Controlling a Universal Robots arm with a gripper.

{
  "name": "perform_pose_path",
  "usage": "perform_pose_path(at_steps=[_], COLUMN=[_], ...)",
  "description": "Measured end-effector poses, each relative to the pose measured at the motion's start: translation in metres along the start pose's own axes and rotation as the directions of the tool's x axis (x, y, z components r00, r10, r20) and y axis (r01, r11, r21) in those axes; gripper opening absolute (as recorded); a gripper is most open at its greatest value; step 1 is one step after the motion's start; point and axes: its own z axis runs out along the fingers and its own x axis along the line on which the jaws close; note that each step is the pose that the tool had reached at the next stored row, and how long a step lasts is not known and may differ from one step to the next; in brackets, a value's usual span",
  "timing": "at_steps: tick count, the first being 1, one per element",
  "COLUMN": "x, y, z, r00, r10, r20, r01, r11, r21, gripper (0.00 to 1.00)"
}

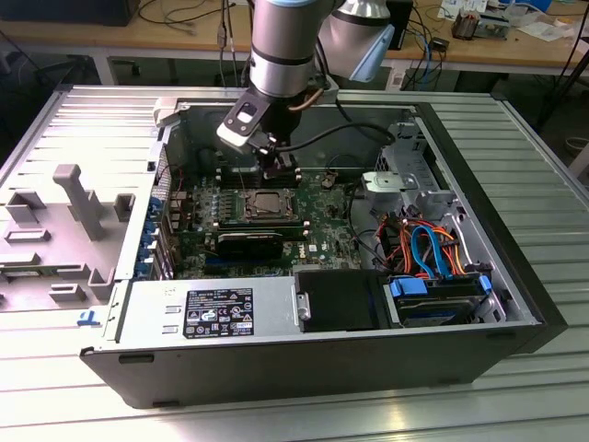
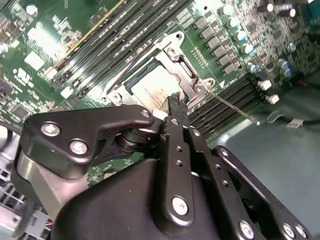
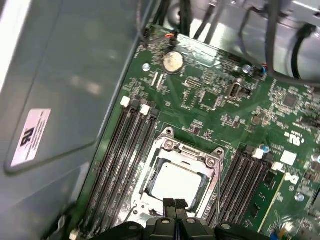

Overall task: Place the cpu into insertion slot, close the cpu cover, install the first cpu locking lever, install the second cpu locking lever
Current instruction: 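Install the second cpu locking lever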

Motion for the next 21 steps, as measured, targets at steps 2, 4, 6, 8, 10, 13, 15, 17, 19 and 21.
perform_pose_path(at_steps=[2,4,6,8,10,13,15,17,19,21], x=[0.0000,0.0000,0.0000,0.0000,0.0000,0.0000,0.0000,0.0000,-0.0001,-0.0002], y=[0.0000,0.0000,0.0000,0.0000,0.0000,0.0000,0.0000,0.0000,0.0000,-0.0001], z=[0.0000,0.0000,0.0000,0.0000,0.0000,0.0000,0.0000,0.0000,0.0000,0.0000], r00=[0.9995,0.9985,0.9965,0.9946,0.9930,0.9908,0.9890,0.9876,0.9866,0.9850], r10=[-0.033,-0.055,-0.084,-0.103,-0.118,-0.135,-0.147,-0.157,-0.163,-0.173], r20=[0.0024,0.0038,0.0057,0.0070,0.0080,0.0092,0.0096,0.0100,0.0096,0.0092], r01=[0.033,0.055,0.083,0.103,0.118,0.135,0.147,0.156,0.163,0.172], r11=[0.9995,0.9985,0.9965,0.9947,0.9930,0.9908,0.9891,0.9877,0.9866,0.9850], r21=[0.0013,0.0022,0.0034,0.0042,0.0050,0.0058,0.0061,0.0064,0.0062,0.0060], gripper=[0.11,0.11,0.11,0.11,0.11,0.11,0.11,0.11,0.11,0.11])
